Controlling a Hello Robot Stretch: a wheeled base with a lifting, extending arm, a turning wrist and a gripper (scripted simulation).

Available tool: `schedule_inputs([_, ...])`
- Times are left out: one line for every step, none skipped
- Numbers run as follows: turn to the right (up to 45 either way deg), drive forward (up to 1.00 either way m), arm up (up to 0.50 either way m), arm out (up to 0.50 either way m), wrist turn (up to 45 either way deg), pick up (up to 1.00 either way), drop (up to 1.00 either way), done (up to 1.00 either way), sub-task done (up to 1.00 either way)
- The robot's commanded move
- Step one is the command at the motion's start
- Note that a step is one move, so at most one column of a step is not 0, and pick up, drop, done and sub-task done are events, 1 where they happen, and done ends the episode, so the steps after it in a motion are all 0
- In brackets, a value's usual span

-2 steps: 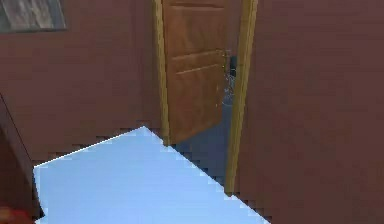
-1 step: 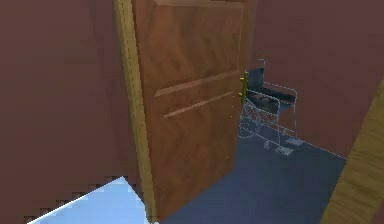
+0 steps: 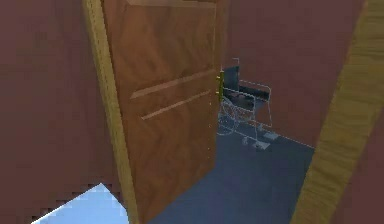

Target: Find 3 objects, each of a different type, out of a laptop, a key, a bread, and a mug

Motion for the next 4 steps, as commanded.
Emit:
schedule_inputs([0.0,0.25,0.0,0.0,0.0,0.0,0.0,0.0,0.0])
schedule_inputs([0.0,0.2,0.0,0.0,0.0,0.0,0.0,0.0,0.0])
schedule_inputs([21.0,0.0,0.0,0.0,0.0,0.0,0.0,0.0,0.0])
schedule_inputs([0.0,0.4,0.0,0.0,0.0,0.0,0.0,0.0,0.0])
